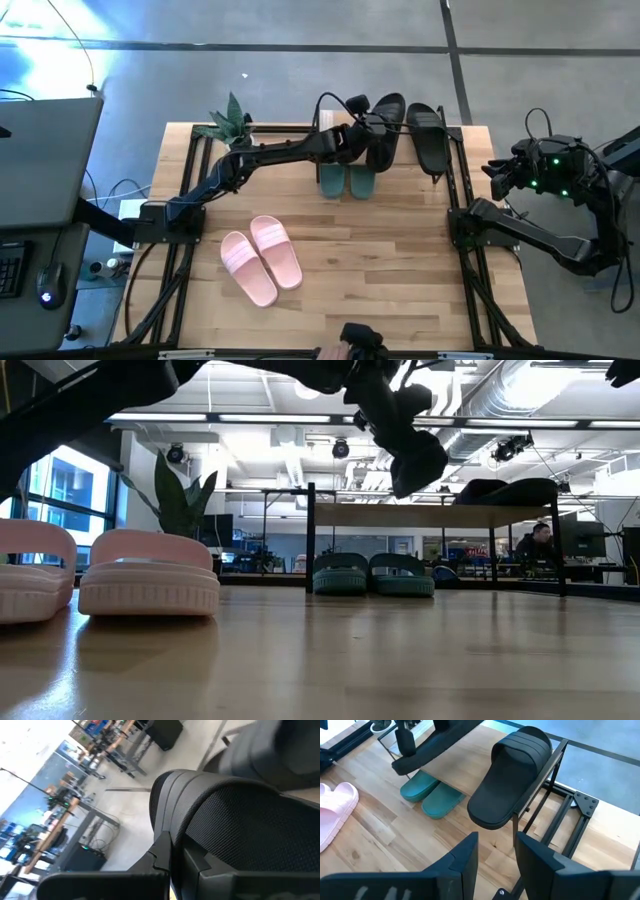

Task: Pick and place slides into the shelf
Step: Put the black slipper on the shelf

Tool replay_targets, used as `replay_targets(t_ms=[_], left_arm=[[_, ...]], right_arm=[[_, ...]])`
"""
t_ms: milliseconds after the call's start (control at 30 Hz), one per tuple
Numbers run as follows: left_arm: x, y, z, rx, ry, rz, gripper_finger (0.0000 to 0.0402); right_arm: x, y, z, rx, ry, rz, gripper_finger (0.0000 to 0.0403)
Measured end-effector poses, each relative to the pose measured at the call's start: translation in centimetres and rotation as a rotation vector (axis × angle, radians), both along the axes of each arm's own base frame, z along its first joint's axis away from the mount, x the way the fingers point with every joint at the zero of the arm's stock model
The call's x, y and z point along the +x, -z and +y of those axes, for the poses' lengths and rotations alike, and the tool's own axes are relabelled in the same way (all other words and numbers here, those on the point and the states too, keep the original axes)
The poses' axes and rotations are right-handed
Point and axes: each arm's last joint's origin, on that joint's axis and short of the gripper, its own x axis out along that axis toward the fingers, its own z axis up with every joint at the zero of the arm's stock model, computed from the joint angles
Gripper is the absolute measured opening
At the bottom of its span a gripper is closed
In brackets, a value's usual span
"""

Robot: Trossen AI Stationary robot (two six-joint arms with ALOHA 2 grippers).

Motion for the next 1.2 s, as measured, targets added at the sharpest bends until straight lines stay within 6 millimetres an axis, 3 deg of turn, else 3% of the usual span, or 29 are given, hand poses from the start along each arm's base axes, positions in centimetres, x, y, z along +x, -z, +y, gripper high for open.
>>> replay_targets(t_ms=[200, 567, 767, 1200], left_arm=[[0.7, 2.7, 0.2, -0.026, 0.001, 0.072, 0.0000], [0.6, 2.8, 0.2, -0.019, -0.001, 0.108, 0.0008], [0.7, 3.0, 0.2, -0.038, 0.039, 0.109, 0.0049], [0.2, 2.9, 1.7, -0.020, -0.041, 0.076, 0.0143]], right_arm=[[0.0, 0.0, 0.0, 0.000, 0.000, 0.000, 0.0119], [0.0, 0.0, 0.0, 0.002, -0.004, -0.002, 0.0119], [0.0, 0.0, 0.0, 0.002, -0.004, -0.002, 0.0119], [0.0, 0.0, 0.0, 0.001, -0.006, 0.000, 0.0119]])
